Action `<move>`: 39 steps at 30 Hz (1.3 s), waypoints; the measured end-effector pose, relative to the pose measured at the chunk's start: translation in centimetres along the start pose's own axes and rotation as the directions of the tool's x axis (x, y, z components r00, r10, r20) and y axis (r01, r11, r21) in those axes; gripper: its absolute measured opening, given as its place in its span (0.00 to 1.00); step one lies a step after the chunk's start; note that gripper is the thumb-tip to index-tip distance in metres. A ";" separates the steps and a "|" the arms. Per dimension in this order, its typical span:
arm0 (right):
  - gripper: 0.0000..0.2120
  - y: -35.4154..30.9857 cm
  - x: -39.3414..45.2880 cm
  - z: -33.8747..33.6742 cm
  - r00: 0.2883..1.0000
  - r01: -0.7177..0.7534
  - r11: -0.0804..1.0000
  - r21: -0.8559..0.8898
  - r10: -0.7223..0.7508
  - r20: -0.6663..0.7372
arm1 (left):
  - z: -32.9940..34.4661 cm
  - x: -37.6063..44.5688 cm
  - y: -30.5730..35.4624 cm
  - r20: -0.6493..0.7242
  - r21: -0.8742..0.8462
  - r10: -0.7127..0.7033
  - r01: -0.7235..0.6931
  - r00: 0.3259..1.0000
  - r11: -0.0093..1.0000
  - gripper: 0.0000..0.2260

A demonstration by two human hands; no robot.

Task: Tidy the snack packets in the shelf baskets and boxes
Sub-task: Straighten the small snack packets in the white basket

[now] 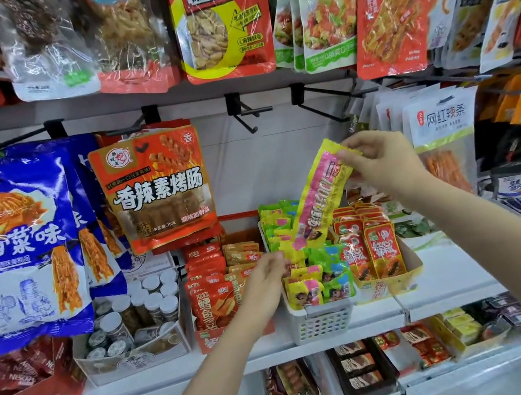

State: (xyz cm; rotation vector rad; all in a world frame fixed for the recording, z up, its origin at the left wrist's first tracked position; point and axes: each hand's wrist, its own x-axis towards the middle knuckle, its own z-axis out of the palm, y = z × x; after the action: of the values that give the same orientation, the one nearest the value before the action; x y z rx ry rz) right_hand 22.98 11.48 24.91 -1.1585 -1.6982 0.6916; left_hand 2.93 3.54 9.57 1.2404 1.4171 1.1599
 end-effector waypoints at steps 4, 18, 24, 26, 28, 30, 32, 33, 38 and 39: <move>0.06 -0.8 0.0 -0.2 0.997 -0.080 0.986 0.144 0.076 0.033 | -0.3 -0.3 2.2 -0.004 -0.192 0.094 -0.093 0.996 0.977 0.09; 0.05 0.7 -0.3 0.1 0.985 -0.173 0.951 0.258 0.170 0.032 | -0.3 -2.2 3.6 0.251 -0.648 -0.027 0.188 0.968 0.738 0.25; 0.07 0.5 -0.9 0.8 0.986 -0.141 0.899 0.416 0.091 0.136 | 0.0 -2.1 5.1 0.379 -0.829 -0.015 0.346 0.925 0.440 0.18; 0.10 0.4 -0.9 0.5 0.982 -0.146 0.934 0.325 0.098 0.159 | 0.4 -2.1 5.3 0.277 -0.770 -0.008 0.227 0.961 0.597 0.15; 0.16 0.4 -0.9 0.1 0.954 -0.224 0.930 0.292 0.147 0.263 | 0.7 -2.2 4.8 0.116 -0.639 0.009 0.068 0.993 0.766 0.15; 0.19 0.4 -1.1 -0.2 0.919 -0.304 0.901 0.310 0.192 0.344 | 1.1 -2.3 4.1 -0.036 -0.511 0.044 -0.056 0.998 0.857 0.12; 0.17 0.6 -1.1 -0.2 0.935 -0.259 0.919 0.296 0.162 0.316 | 1.3 -2.4 3.6 -0.105 -0.443 0.082 -0.120 0.991 0.888 0.11; 0.17 0.7 -1.1 -0.2 0.951 -0.217 0.936 0.277 0.138 0.278 | 1.3 -2.5 3.5 -0.108 -0.431 0.085 -0.123 0.991 0.894 0.10; 0.14 1.1 -0.9 -0.6 0.980 -0.156 0.956 0.248 0.119 0.160 | 1.3 -3.0 3.5 0.018 -0.578 0.057 -0.036 0.998 0.815 0.12; 0.14 1.1 -0.9 -0.7 0.980 -0.153 0.952 0.265 0.113 0.161 | 1.3 -3.0 3.6 0.035 -0.604 0.056 -0.023 0.998 0.797 0.12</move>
State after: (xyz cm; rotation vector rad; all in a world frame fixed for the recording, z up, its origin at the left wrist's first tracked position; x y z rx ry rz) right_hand 24.14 11.05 23.89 -1.0515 -1.5883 1.0840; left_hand 5.03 0.84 13.06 0.8295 0.8655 1.4503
